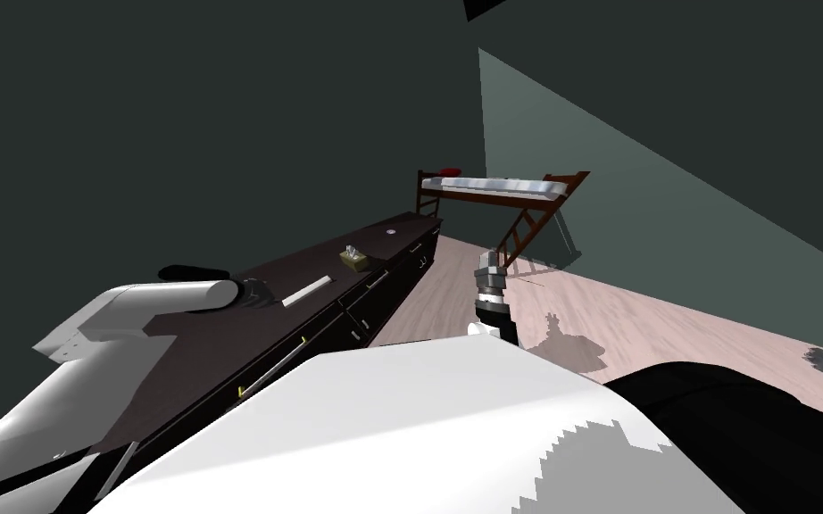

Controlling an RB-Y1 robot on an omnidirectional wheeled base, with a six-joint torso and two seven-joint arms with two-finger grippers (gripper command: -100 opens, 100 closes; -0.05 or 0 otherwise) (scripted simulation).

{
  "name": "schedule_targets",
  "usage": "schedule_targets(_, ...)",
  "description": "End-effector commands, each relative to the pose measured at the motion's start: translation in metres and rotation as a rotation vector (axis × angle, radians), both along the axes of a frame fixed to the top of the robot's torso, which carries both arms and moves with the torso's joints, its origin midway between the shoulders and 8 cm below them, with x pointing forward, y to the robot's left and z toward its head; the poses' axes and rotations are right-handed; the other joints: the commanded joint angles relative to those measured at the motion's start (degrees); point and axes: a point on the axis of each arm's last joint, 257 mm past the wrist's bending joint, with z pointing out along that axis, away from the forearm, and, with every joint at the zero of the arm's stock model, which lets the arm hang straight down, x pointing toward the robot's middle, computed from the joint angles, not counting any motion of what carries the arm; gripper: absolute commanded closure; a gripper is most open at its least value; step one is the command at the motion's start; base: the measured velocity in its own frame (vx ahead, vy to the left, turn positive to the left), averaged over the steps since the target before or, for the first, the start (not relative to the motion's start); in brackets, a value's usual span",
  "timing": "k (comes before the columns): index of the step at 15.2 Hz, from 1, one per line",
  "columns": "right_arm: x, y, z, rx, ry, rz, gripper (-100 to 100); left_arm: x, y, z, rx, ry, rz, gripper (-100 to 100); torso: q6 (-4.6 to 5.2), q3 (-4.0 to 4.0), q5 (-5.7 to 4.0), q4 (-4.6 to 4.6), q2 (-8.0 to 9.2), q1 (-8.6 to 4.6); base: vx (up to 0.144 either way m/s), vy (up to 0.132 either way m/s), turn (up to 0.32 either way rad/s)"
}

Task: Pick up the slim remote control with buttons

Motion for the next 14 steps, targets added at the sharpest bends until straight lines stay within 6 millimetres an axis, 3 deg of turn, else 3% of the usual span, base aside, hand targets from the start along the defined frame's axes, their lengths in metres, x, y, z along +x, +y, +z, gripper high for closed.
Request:
schedule_targets(1, 0.000, 0.000, 0.000, 0.000, 0.000, 0.000, 0, -0.011, 0.001, -0.009, -0.037, 0.049, 0.023, -100, 0.00, 0.00, 0.00, 0.00, 0.00, 0.00, 0.055, 0.003, -0.158)
schedule_targets(9, 0.000, 0.000, 0.000, 0.000, 0.000, 0.000, 0, -0.052, -0.004, -0.043, -0.185, 0.224, 0.093, -100, -0.04, -0.03, 0.01, -0.02, -0.05, 0.04, 0.057, 0.009, -0.111)
schedule_targets(14, 0.000, 0.000, 0.000, 0.000, 0.000, 0.000, 0, -0.072, -0.010, -0.053, -0.237, 0.305, 0.116, -100, -0.01, -0.06, 0.01, -0.02, -0.10, 0.07, 0.060, 0.017, -0.098)
